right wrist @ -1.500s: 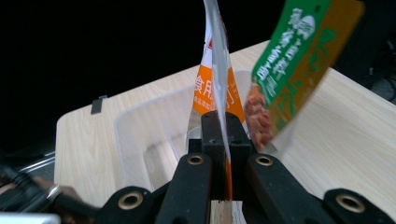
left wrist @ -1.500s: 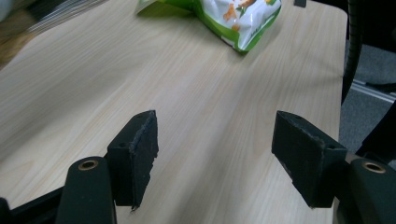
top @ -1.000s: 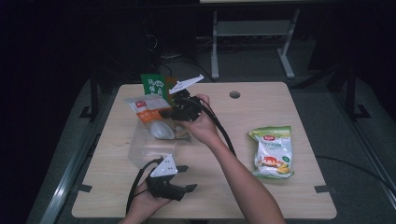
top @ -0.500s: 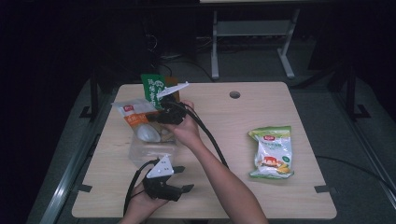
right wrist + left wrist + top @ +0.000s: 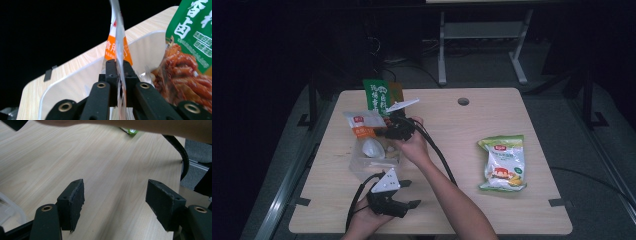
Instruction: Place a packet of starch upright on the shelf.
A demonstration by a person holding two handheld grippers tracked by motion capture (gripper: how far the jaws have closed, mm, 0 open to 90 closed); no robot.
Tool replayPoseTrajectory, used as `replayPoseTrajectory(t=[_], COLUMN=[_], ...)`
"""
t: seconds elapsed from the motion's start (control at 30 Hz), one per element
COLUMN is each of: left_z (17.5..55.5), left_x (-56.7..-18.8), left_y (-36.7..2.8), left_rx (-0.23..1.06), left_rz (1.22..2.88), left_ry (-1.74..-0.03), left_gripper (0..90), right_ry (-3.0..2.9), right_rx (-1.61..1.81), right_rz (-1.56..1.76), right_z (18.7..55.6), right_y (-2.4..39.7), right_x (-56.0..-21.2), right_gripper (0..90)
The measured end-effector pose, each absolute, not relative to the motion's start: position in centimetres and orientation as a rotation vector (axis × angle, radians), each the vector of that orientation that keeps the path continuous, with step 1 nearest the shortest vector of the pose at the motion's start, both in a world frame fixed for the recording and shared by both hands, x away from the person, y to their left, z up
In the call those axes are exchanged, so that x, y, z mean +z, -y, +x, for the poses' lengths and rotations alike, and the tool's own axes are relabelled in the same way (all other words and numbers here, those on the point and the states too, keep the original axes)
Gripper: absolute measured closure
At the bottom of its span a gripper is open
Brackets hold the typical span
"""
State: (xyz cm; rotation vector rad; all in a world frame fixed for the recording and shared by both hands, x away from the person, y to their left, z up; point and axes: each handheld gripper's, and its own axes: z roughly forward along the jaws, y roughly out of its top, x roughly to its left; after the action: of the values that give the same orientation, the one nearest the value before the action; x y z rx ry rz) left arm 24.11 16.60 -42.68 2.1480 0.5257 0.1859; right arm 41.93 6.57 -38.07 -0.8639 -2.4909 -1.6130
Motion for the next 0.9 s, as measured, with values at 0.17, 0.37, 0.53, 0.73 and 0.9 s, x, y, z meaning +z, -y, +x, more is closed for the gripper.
replayPoseTrajectory(t=[0.17,0.37,0.53,0.73,0.9], left_z=[24.0,24.0,24.0,24.1,24.1], left_x=[-42.8,-42.8,-42.8,-42.8,-42.9], left_y=[-16.5,-16.2,-16.1,-16.2,-16.0], left_rx=[0.180,0.183,0.182,0.186,0.188], left_rz=[2.147,2.150,2.154,2.153,2.156], left_ry=[-0.531,-0.525,-0.523,-0.523,-0.525], left_gripper=[31.0,31.0,31.0,31.0,31.1], right_ry=[2.595,2.628,2.631,2.629,2.614], right_rx=[-1.553,-1.473,-1.465,-1.438,-1.434], right_rz=[-0.839,-0.843,-0.841,-0.863,-0.872], right_z=[41.2,41.0,41.1,41.1,41.1], right_y=[-5.7,-4.9,-4.6,-4.1,-3.8], right_x=[-37.6,-37.9,-38.2,-39.2,-39.5], right_gripper=[78.4,89.3,89.5,89.6,89.5])
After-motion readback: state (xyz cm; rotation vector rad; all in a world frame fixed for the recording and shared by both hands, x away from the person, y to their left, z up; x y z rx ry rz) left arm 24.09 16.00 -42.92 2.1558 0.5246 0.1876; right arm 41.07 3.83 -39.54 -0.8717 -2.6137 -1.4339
